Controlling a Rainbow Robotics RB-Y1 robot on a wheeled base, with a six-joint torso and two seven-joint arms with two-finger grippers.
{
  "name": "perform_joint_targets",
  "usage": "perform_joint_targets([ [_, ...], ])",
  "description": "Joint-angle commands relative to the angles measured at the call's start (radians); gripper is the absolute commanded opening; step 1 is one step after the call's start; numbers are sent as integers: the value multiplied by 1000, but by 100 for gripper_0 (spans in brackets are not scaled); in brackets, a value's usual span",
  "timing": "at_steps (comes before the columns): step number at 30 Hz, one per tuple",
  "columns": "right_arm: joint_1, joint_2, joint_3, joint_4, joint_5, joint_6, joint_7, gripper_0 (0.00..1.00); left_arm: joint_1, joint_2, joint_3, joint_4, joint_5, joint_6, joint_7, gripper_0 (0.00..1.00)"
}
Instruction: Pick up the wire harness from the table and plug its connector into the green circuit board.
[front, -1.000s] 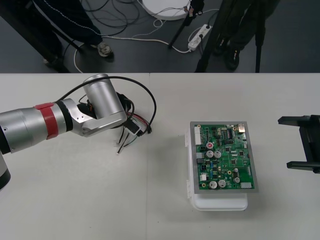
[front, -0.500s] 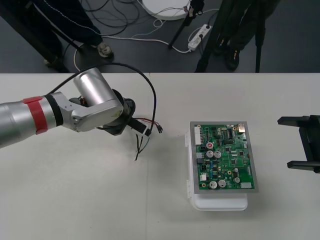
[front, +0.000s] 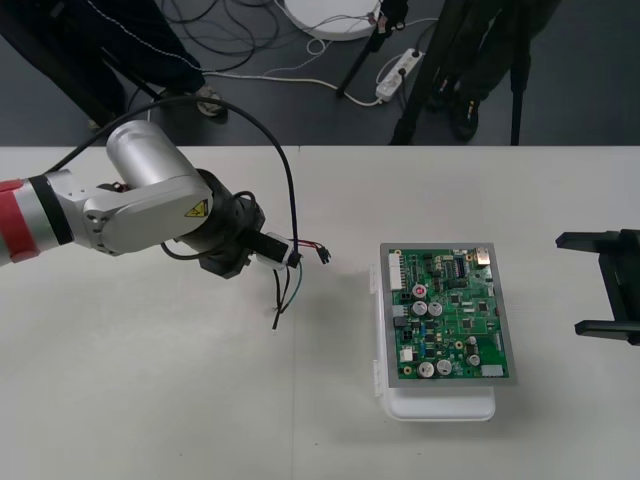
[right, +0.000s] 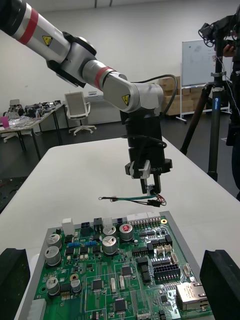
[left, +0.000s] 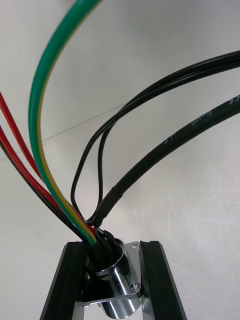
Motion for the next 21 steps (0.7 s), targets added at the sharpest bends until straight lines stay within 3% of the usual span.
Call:
perform_joint_targets([
  [1,-29,3,4,14,-17,-13,-48,100,102,65,170,-110,5,33,69,0],
  [12,-29,3,1,20,-24,-13,-51,100,311,52,398,-252,-53,26,79,0],
  [21,-32,3,0,29,-29,-13,-63,100,457,-86,607,-345,-242,-117,106,0],
])
